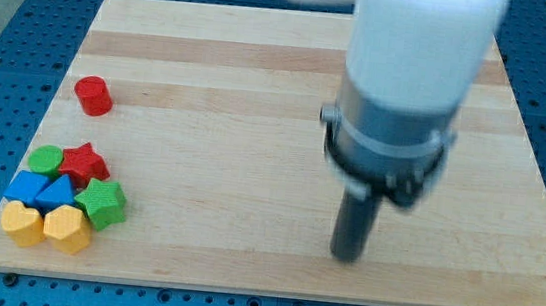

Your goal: Move your arm towards the yellow hexagon

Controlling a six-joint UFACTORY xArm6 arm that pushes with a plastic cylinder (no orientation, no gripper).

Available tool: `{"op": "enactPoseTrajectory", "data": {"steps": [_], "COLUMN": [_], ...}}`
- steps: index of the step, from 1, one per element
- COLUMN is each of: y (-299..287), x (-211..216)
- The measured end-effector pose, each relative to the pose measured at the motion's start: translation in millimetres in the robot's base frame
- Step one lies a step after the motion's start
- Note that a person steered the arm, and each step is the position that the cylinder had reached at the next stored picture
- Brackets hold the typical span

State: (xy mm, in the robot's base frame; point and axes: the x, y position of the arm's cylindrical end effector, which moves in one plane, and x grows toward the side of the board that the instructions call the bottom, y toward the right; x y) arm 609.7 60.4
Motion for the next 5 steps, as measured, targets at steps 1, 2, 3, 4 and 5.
{"op": "enactPoseTrajectory", "data": {"steps": [1, 2, 3, 4, 5], "y": [-7.4, -12.2, -29.0, -86.6, -141.2], "x": [9.0, 9.4, 9.0, 9.0, 8.7]}}
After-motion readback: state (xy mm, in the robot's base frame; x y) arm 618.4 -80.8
